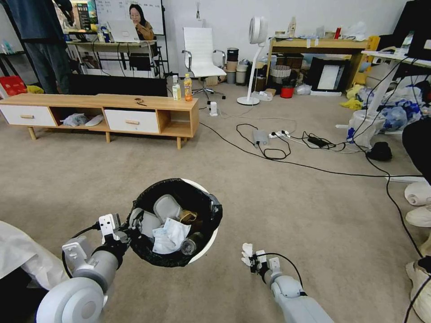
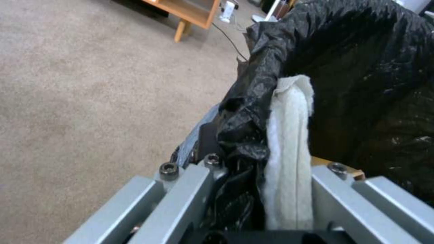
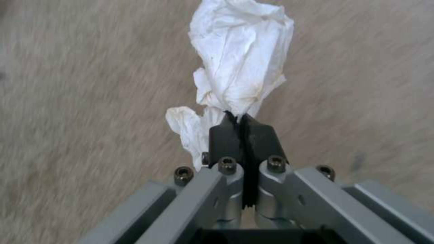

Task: Pick up the trash bin and place the garbage on the floor into it.

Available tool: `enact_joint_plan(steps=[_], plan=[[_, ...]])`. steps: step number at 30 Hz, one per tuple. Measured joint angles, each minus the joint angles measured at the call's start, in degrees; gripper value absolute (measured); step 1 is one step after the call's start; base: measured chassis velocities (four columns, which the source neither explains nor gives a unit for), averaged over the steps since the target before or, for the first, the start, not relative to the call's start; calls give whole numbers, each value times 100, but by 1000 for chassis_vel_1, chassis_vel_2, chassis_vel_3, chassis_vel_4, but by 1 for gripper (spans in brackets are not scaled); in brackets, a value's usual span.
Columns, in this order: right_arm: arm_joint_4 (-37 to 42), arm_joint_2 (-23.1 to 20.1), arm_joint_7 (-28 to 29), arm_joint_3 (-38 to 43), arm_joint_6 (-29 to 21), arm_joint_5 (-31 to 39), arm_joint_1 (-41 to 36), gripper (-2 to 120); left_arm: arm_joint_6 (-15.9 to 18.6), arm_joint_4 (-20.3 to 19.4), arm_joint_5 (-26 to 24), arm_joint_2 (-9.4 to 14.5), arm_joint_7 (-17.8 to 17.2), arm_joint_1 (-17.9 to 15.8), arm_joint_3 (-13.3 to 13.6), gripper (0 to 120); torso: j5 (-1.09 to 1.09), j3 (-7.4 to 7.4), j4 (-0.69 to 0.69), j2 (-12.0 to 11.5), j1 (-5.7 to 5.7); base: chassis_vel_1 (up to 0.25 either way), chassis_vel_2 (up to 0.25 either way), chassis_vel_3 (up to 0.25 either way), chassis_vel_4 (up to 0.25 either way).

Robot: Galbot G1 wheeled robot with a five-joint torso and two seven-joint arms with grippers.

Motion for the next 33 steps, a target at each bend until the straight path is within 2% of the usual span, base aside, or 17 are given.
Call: enact_joint_plan(steps=[7,8,9,11,12,14,15,17,18,20,26,27,28,30,33], plan=[[1052,-398,91,205,-27,216,-308,0,8,-43,-39,12,-53,4,0,6,1,0,-1,0,0,0,0,0,0],[1569,-560,126,288,-51,351,-430,0,13,-56,-47,23,-56,14,2,6,1,0,-1,0,0,0,0,0,0],[1569,-560,126,288,-51,351,-430,0,13,-56,-47,23,-56,14,2,6,1,0,-1,0,0,0,0,0,0],[2703,-873,147,539,-71,522,-624,0,42,-81,-66,62,-82,15,-1,6,0,0,1,0,0,0,0,0,0],[2703,-873,147,539,-71,522,-624,0,42,-81,-66,62,-82,15,-1,6,0,0,1,0,0,0,0,0,0],[3402,-1078,196,726,-95,704,-706,0,70,-94,-91,73,-108,10,-3,6,0,0,0,0,0,0,0,0,0],[3402,-1078,196,726,-95,704,-706,0,70,-94,-91,73,-108,10,-3,6,0,0,0,0,0,0,0,0,0],[4051,-1287,238,850,-135,896,-735,0,93,-104,-98,86,-127,17,-2,6,0,0,-1,0,0,0,0,0,0],[4051,-1287,238,850,-135,896,-735,0,93,-104,-98,86,-127,17,-2,6,0,0,-1,0,0,0,0,0,0],[4718,-1504,163,880,35,991,-711,0,119,-106,-107,94,-142,20,-4,6,1,0,0,1,0,0,0,0,0],[5252,-1731,-203,665,544,1161,-630,0,147,-108,-120,97,-153,19,-5,6,-1,0,1,1,0,0,0,0,0],[5372,-1802,-484,532,814,1279,-589,0,151,-108,-122,99,-155,20,-5,6,0,0,1,1,0,0,0,0,0],[5372,-1802,-484,532,814,1279,-589,0,151,-108,-122,99,-155,20,-5,6,0,0,1,1,0,0,0,0,0],[5508,-1875,-1100,297,1311,1406,-493,0,157,-104,-119,90,-156,27,1,6,0,0,1,1,0,0,0,0,0],[5697,-1971,-1365,-5,1498,1530,-413,0,164,-92,-106,87,-156,46,13,6,-1,0,1,1,0,0,0,0,0]])
